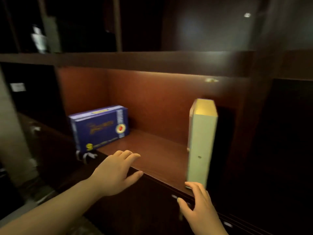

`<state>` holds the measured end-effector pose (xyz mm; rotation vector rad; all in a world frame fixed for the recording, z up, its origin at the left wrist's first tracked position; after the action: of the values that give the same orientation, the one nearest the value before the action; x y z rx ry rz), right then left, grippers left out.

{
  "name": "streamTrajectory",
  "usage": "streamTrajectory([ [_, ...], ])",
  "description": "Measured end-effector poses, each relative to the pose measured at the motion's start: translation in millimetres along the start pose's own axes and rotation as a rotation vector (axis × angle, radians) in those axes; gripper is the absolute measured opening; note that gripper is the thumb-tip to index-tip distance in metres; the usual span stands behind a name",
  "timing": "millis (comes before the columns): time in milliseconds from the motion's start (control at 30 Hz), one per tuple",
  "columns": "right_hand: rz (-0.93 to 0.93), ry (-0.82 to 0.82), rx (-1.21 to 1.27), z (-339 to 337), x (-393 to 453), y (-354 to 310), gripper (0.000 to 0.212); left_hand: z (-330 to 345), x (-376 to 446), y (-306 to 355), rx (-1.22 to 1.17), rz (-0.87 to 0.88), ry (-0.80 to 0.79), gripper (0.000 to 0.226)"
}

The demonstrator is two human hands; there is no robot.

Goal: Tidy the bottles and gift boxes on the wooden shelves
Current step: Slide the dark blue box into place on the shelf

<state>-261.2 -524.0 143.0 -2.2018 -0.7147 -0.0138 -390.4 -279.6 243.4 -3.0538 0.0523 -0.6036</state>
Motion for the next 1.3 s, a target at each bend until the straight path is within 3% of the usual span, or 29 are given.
streamTrajectory([
  [133,-0.043,-0.123,-0.007,63,53,-60,0.053,-22,-37,-102,0.061,-0.201,-0.012,0.080],
  [267,-0.102,-0.146,-0.037,111,122,-108,0.057,-28,-50,-185,0.122,-0.349,0.023,0.077],
  [500,-0.137,-0.123,0.029,195,270,-171,0.058,-9,-24,-314,0.144,-0.457,0.021,0.075],
  [700,-0.056,-0.129,0.162,269,423,-203,0.058,21,36,-427,0.138,-0.534,-0.056,0.082],
  [900,0.037,-0.134,0.153,316,549,-218,0.072,50,87,-501,0.098,-0.535,-0.154,0.097],
  [1100,0.321,-0.187,0.380,350,615,-226,0.091,77,100,-545,-0.038,-0.579,-0.440,0.112],
  [1300,0.430,-0.094,0.487,370,626,-215,0.079,94,103,-565,-0.153,-0.530,-0.436,0.108],
])
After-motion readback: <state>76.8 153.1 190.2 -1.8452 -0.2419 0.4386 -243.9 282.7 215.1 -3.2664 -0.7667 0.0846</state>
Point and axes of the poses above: each hand's wrist, its own x-axis towards the middle knuckle, its own z-axis out of the palm, y = z × x, the point moved 3 cm from there along x, towards the middle knuckle, and after that the axes turned 8 degrees about z, right-handed, at the moved point
